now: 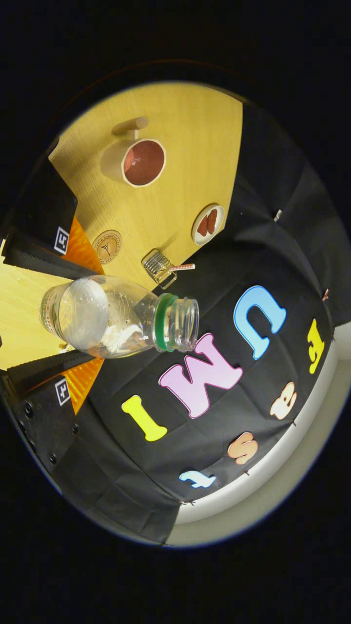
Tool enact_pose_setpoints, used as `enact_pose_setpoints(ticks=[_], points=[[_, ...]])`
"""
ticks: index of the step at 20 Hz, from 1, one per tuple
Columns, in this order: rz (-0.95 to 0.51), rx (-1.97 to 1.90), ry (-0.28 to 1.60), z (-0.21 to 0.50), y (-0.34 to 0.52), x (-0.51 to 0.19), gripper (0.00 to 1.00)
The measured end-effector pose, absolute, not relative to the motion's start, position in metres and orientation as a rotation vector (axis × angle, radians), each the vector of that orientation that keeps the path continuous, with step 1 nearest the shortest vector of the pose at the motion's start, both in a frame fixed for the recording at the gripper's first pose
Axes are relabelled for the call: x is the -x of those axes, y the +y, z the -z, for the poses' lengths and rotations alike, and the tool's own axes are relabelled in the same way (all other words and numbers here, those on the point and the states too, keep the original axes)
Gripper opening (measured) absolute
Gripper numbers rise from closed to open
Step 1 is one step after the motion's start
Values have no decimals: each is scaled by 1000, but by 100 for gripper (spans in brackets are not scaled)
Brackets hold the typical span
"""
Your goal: Take the bottle from table, then pour the juice into the cup, finally place the bottle on the coaster
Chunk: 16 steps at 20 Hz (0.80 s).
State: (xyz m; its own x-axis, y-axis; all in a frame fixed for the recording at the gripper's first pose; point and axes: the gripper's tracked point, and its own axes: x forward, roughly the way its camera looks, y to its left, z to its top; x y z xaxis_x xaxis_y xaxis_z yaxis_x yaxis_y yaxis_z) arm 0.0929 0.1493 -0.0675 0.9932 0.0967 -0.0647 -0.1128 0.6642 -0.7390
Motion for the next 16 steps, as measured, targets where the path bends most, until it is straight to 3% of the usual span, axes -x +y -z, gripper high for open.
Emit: enact_pose_setpoints(ticks=[16], points=[[-268, 1294, -59, 112, 219, -110, 76]])
